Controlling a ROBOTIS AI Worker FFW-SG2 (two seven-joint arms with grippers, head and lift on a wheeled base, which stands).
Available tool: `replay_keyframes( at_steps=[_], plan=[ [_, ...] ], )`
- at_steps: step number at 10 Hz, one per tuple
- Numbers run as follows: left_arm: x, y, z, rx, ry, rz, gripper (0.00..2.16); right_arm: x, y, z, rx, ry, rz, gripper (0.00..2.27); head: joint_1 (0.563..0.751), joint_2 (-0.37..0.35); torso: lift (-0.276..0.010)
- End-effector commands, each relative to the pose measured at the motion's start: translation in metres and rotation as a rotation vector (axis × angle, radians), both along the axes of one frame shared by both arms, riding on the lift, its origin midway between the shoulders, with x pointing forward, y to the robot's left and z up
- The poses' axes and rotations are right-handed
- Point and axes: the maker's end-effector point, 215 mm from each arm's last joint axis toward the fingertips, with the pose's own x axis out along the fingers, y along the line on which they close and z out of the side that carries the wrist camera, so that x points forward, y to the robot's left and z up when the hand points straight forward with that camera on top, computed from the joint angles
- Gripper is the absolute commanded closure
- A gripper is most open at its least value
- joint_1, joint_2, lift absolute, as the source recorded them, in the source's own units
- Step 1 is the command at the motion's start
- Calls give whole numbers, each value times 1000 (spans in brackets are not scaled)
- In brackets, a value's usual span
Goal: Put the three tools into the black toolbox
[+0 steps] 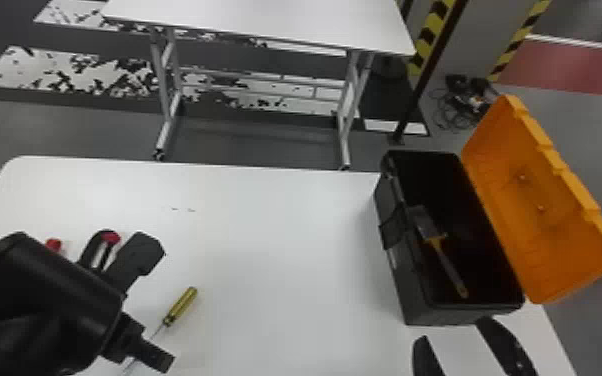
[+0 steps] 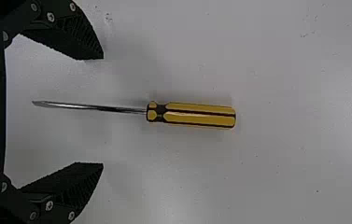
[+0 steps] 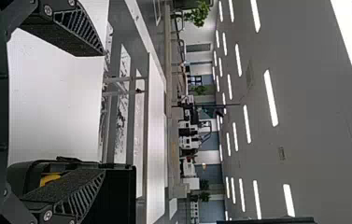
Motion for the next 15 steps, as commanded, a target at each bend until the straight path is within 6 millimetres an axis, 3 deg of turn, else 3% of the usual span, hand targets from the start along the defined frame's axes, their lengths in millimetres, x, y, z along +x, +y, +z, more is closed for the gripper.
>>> replay_keyframes(
  at_steps=[1,7,12,14,15],
  plan=[
    [5,5,2,16,-11,2,194,0,1,1,3,-3,1,113,695,-140,-51],
    [3,-3,-5,36,3,-27,198,-1,-5,2,15,-10,-16,113,695,-147,-51],
    [2,5,-9,66,8,-34,215,3,-9,0,20,-12,-24,113,695,-153,-51],
    [2,7,-11,75,14,-34,579,2,-11,-3,22,-8,-27,113,695,-148,-51],
    [4,8,-11,80,9,-36,893,2,-11,-2,27,-8,-31,113,695,-147,-51]
  ],
)
